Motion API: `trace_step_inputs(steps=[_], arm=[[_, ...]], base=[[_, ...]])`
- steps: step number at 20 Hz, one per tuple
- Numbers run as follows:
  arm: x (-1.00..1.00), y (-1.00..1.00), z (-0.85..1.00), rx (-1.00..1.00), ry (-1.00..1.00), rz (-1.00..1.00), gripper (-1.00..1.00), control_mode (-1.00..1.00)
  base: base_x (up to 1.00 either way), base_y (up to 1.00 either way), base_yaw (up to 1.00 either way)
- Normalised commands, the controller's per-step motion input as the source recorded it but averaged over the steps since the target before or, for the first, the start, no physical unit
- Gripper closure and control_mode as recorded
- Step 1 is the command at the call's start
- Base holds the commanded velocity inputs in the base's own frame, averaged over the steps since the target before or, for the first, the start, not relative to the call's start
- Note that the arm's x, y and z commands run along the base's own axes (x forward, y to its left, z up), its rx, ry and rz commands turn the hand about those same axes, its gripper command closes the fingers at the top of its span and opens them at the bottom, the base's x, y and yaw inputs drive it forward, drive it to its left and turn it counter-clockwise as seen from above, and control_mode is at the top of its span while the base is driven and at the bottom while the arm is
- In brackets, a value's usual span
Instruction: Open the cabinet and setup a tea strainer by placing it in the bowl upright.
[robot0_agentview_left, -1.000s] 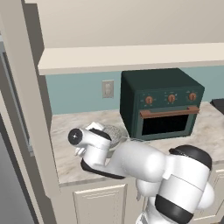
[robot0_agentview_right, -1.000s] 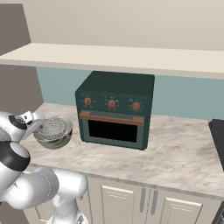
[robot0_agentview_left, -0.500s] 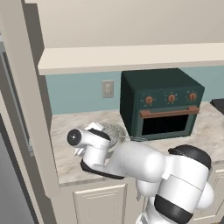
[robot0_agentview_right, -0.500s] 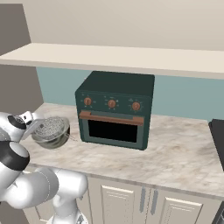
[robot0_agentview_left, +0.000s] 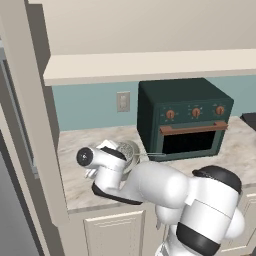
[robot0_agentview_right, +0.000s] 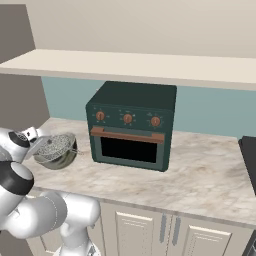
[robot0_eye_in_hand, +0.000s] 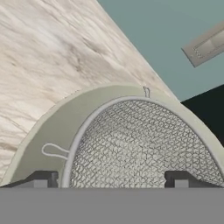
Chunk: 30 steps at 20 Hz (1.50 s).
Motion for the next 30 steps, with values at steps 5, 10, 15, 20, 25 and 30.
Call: trace_step_inputs(steps=[5,10,15,20,25,30], arm=[[0.00,0.00,0.30,0.02,0.03,0.00,-1.00,-1.00],[-0.09,0.00,0.32,0.02,0.01,0.00,-1.00,-1.00],[-0.17,0.00,0.32,0.02,0.01,0.00,-1.00,-1.00],[-0.29,-0.09,0.46,0.11,0.05,0.00,-1.00,-1.00],[-0.54,-0.35,0.55,0.32,0.03,0.00,-1.00,-1.00],[-0.63,-0.70,0.42,0.46,0.02,-0.01,-1.00,-1.00]], base=[[0.00,0.00,0.00],[0.00,0.00,0.00],[0.00,0.00,0.00],[0.00,0.00,0.00],[0.00,0.00,0.00],[0.00,0.00,0.00]])
